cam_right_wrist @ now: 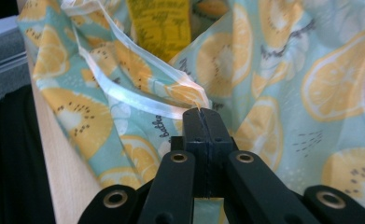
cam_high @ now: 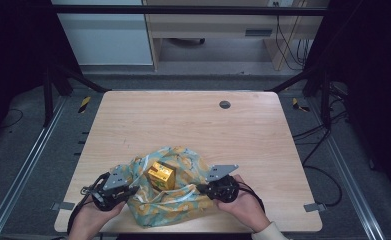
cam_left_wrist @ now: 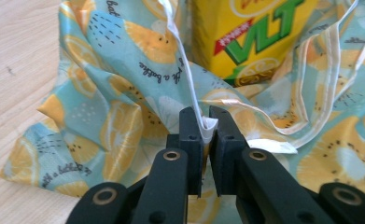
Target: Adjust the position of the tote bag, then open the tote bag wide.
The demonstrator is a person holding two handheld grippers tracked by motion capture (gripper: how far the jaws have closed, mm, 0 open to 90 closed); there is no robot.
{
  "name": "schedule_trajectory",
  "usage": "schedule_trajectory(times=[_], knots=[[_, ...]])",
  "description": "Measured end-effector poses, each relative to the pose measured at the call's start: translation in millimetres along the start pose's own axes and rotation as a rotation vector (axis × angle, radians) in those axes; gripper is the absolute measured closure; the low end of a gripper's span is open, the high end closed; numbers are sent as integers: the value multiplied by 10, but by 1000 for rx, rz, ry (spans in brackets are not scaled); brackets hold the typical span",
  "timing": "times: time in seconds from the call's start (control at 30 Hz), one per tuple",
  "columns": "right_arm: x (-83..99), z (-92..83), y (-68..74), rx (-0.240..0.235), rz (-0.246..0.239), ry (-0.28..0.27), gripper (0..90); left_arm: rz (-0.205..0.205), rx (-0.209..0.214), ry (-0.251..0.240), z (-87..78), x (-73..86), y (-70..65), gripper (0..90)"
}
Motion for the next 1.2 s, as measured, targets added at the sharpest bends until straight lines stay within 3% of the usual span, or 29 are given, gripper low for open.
schedule_trajectory(times=[0.27, 0.43, 0.53, 0.73, 0.97, 1.2], knots=[[108, -29, 61, -27, 8, 28, 900, 43, 14, 60, 9, 148, -95, 871], [151, -5, 90, -38, 7, 50, 900, 60, -28, 115, 93, 221, -38, 891], [141, 13, 102, -46, 5, 49, 900, 47, -34, 124, 114, 239, -5, 894], [144, 23, 101, -44, 8, 53, 900, 34, -63, 113, 104, 239, 75, 895], [132, 31, 114, -47, -3, 49, 900, 50, -74, 106, 114, 221, 48, 893], [0, -158, 43, 4, -9, -4, 699, 48, -76, 76, 86, 191, 53, 891]])
Point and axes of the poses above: each handheld gripper's, and its own axes: z roughly forward along the jaws, x roughly out of its underside, y roughly to its left, the point moved 6 cm from there along z, roughly forward along the jaws, and after that the axes turned 14 degrees about -z, right-handed, at the moved point
